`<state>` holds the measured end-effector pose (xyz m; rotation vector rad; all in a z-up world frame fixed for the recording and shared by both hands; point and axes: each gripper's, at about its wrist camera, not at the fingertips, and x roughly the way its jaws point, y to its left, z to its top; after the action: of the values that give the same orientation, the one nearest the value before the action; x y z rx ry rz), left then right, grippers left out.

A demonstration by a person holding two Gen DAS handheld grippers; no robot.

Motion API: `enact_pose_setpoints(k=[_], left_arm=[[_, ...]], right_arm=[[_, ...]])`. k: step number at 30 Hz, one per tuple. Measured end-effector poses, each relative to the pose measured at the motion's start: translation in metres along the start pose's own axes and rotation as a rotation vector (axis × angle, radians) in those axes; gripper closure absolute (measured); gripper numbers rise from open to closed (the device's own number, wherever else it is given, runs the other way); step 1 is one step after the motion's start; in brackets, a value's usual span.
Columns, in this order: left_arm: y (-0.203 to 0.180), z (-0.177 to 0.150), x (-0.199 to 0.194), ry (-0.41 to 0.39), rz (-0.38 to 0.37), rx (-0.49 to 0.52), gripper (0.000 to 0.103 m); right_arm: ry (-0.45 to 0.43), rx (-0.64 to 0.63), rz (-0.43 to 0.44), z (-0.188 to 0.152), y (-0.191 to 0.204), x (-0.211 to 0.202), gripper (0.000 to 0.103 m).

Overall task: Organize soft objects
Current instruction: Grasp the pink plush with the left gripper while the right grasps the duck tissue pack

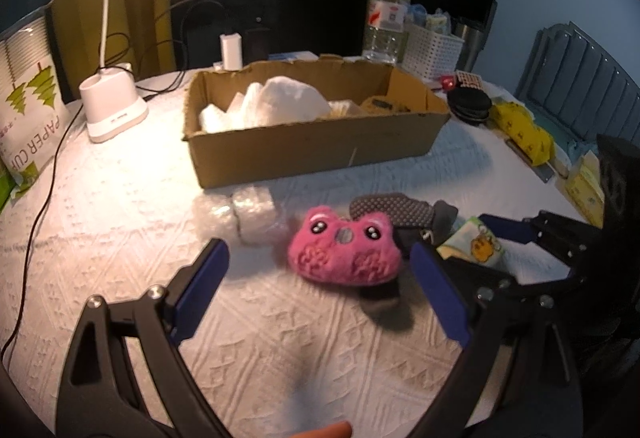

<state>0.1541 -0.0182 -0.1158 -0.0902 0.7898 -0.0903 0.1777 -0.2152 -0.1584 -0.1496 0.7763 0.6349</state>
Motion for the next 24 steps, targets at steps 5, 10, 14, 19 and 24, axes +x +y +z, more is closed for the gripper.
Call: enact_pose_setpoints(k=[5,10,14,19,24], left_arm=[[-0.01,0.003,0.015,0.032,-0.007,0.014,0.009],[-0.013,0.005,0.035,0.068,-0.011,0.022,0.01],[-0.014,0.002,0.05,0.106,-0.015,0.028,0.01],[-0.012,0.0,0.06,0.132,-0.042,0.022,0.024],[-0.013,-0.001,0.06,0.127,-0.069,0.03,0.033]], right_arm=[[-0.014,0.035,-0.024,0.0,-0.021,-0.005,0.035],[-0.021,0.066,-0.043,0.0,-0.038,-0.007,0.035],[-0.019,0.081,-0.053,-0.001,-0.047,-0.005,0.035],[-0.014,0.092,-0.054,-0.002,-0.05,-0.002,0.035],[-0.01,0.09,-0.062,-0.002,-0.049,-0.001,0.035]])
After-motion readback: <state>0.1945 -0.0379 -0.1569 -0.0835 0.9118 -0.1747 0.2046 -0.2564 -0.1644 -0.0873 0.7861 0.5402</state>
